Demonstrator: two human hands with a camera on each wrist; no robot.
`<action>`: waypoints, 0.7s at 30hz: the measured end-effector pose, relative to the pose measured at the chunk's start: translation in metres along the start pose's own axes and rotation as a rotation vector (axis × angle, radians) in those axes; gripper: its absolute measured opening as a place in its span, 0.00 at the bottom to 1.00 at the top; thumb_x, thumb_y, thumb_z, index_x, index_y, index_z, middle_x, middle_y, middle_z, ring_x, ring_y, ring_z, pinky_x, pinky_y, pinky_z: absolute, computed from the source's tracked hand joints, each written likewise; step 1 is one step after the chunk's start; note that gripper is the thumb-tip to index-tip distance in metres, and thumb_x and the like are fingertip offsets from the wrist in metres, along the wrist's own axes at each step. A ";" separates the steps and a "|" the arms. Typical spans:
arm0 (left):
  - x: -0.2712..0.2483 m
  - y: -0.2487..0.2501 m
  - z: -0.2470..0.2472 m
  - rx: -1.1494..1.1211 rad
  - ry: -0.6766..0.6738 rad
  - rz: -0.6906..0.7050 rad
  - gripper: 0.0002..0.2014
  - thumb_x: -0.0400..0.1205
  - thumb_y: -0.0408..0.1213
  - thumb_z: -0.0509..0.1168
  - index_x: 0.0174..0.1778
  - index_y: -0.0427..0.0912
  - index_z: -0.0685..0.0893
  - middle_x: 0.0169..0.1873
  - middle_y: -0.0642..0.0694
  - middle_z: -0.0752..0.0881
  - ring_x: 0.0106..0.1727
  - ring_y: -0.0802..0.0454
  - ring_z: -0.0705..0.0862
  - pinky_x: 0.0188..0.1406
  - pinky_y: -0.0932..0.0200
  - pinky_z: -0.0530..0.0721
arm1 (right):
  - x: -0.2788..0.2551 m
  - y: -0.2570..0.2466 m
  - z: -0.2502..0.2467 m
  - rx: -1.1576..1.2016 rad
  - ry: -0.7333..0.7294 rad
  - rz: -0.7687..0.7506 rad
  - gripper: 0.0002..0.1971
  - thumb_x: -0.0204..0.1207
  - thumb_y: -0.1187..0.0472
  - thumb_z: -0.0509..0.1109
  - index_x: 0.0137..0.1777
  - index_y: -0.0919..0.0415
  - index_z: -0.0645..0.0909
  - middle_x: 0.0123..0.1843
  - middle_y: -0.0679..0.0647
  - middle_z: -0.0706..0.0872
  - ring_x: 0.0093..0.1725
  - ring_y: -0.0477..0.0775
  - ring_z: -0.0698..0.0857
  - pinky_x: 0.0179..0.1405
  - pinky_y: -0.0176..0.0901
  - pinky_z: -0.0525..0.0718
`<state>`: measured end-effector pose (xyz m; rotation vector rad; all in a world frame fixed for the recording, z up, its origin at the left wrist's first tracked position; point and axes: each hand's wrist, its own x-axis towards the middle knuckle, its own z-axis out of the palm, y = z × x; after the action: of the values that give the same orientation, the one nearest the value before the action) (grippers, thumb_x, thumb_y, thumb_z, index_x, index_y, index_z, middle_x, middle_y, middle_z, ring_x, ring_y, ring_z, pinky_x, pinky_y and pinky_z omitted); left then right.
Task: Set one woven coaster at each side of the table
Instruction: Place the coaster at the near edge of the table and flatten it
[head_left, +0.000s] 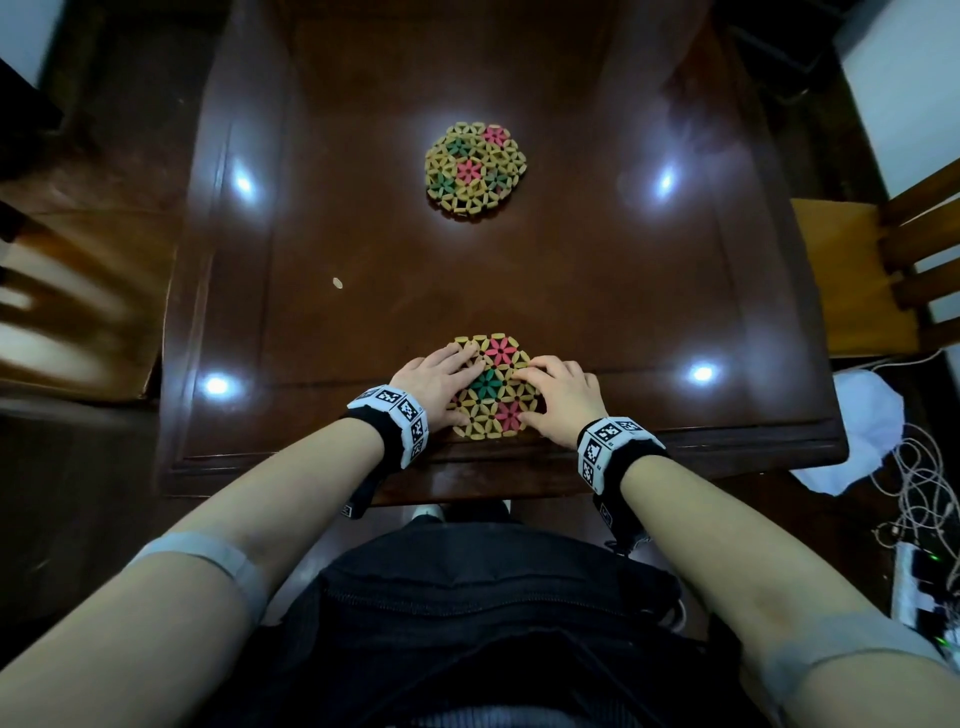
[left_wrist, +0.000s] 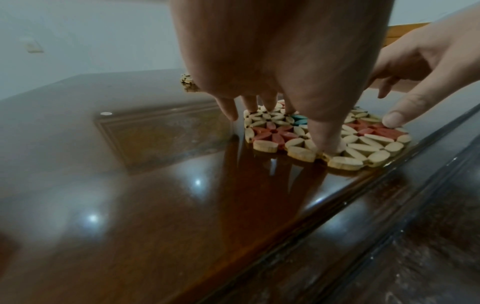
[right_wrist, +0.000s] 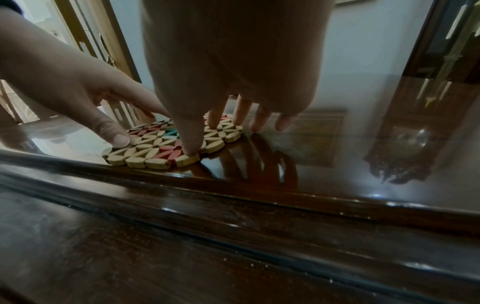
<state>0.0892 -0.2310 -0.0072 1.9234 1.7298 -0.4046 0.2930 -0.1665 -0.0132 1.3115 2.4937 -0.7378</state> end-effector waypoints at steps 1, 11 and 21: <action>0.000 0.000 0.000 0.001 0.000 0.003 0.42 0.79 0.56 0.64 0.83 0.55 0.47 0.85 0.54 0.43 0.86 0.51 0.45 0.81 0.47 0.56 | 0.000 0.001 0.000 0.010 0.000 0.003 0.29 0.74 0.48 0.72 0.75 0.42 0.69 0.77 0.45 0.68 0.76 0.55 0.66 0.74 0.55 0.64; 0.002 0.001 0.002 -0.013 0.003 0.002 0.42 0.78 0.57 0.64 0.83 0.55 0.48 0.85 0.53 0.45 0.86 0.51 0.45 0.81 0.47 0.56 | 0.001 0.003 -0.004 0.024 -0.021 -0.001 0.29 0.74 0.49 0.72 0.74 0.42 0.69 0.77 0.45 0.68 0.75 0.55 0.65 0.72 0.54 0.63; 0.005 0.007 0.000 0.022 -0.014 0.014 0.43 0.78 0.58 0.64 0.83 0.55 0.47 0.85 0.53 0.45 0.86 0.50 0.46 0.81 0.47 0.56 | 0.001 0.009 -0.005 0.037 -0.045 0.019 0.31 0.71 0.47 0.74 0.74 0.41 0.69 0.76 0.46 0.67 0.76 0.56 0.64 0.73 0.55 0.62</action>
<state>0.0972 -0.2269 -0.0086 1.9422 1.7085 -0.4327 0.3000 -0.1585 -0.0126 1.3145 2.4406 -0.8033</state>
